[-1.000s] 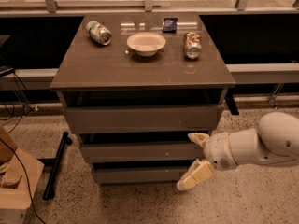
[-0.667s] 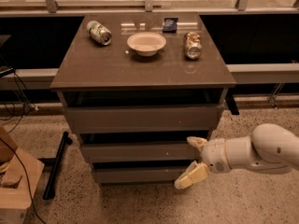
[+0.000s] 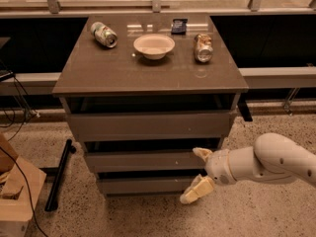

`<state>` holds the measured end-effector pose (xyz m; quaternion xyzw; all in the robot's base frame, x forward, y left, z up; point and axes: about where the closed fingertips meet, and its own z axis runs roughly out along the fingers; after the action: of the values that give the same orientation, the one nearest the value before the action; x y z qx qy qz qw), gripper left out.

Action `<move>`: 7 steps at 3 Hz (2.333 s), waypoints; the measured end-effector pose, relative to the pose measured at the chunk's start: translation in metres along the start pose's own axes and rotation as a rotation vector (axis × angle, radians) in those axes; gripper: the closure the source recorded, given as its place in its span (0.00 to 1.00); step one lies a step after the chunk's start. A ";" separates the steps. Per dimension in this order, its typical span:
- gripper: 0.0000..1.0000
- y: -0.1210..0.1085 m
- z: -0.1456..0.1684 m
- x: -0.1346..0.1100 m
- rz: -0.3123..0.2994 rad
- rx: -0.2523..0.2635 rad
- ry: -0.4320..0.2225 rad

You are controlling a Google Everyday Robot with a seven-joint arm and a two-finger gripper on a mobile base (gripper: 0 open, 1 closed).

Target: Open bottom drawer

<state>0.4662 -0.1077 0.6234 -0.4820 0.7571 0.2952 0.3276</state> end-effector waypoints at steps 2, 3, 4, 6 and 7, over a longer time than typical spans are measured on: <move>0.00 -0.019 0.044 0.049 -0.096 0.032 0.184; 0.00 -0.028 0.059 0.073 -0.136 0.048 0.256; 0.00 -0.042 0.069 0.094 -0.150 0.086 0.249; 0.00 -0.057 0.083 0.122 -0.133 0.106 0.195; 0.00 -0.060 0.103 0.142 -0.119 0.103 0.227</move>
Offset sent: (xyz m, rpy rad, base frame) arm 0.0214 -0.0030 -0.1101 -0.3467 -0.0086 0.0833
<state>0.4981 -0.1270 0.4421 -0.5389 0.7736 0.1795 0.2810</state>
